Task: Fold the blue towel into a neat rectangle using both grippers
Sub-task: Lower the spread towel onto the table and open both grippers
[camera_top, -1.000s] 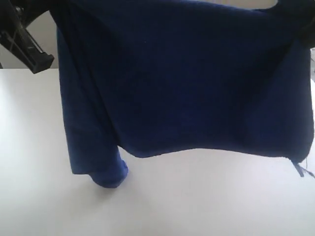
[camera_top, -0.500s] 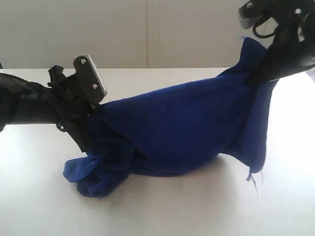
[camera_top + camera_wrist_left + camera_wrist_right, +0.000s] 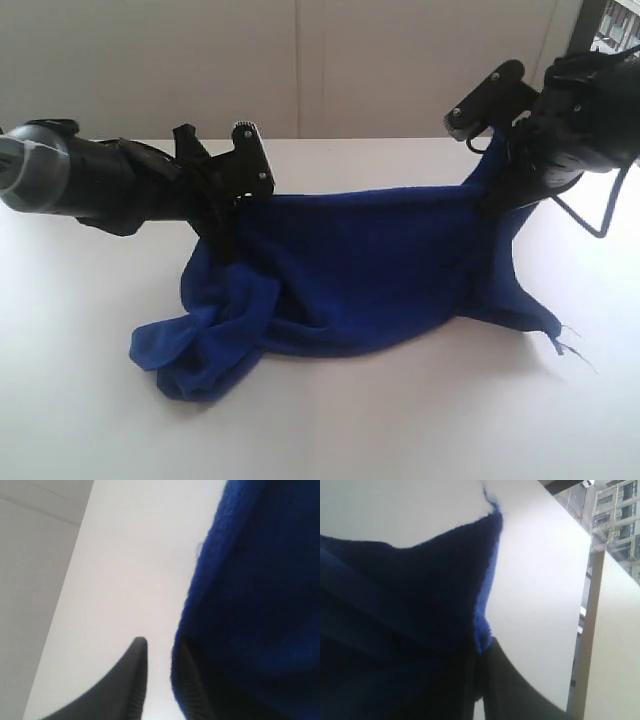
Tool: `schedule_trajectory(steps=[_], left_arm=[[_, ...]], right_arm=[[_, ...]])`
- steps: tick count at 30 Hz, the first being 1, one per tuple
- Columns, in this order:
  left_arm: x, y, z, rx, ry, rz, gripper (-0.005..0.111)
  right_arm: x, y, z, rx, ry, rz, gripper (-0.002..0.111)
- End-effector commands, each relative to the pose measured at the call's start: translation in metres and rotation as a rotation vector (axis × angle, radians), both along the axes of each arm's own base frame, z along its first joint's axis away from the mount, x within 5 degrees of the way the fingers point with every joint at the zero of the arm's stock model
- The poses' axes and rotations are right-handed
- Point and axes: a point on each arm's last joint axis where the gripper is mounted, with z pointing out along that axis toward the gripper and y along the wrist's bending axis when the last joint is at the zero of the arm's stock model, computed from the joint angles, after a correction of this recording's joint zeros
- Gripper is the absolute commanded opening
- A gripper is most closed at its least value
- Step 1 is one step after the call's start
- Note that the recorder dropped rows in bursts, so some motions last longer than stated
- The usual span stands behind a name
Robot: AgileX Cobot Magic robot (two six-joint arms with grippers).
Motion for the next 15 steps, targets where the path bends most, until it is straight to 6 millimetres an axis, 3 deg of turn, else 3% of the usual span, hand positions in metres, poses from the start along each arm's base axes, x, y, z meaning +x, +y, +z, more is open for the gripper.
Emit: schedule_trajectory(steps=[1,3,6,12,15], left_arm=[[0.018,0.0,-0.016,0.076,-0.048,0.049,0.051],[0.024,0.006,-0.019,0.107,-0.09,0.125,0.058],[0.028,0.016,-0.013,0.143,-0.16,0.24,0.058],[0.03,0.037,0.0,0.205,-0.275,0.47,0.058],[0.027,0.037,0.007,0.172,-0.242,0.482,0.057]], right_arm=[[0.011,-0.023,-0.023,0.016,0.008,-0.05,0.0],[0.016,-0.03,-0.031,0.029,0.002,-0.049,0.0],[0.024,-0.035,-0.038,0.023,-0.015,0.017,0.007],[0.033,-0.044,-0.026,-0.049,-0.071,0.033,0.055],[0.036,-0.049,-0.016,-0.05,-0.103,-0.043,0.061]])
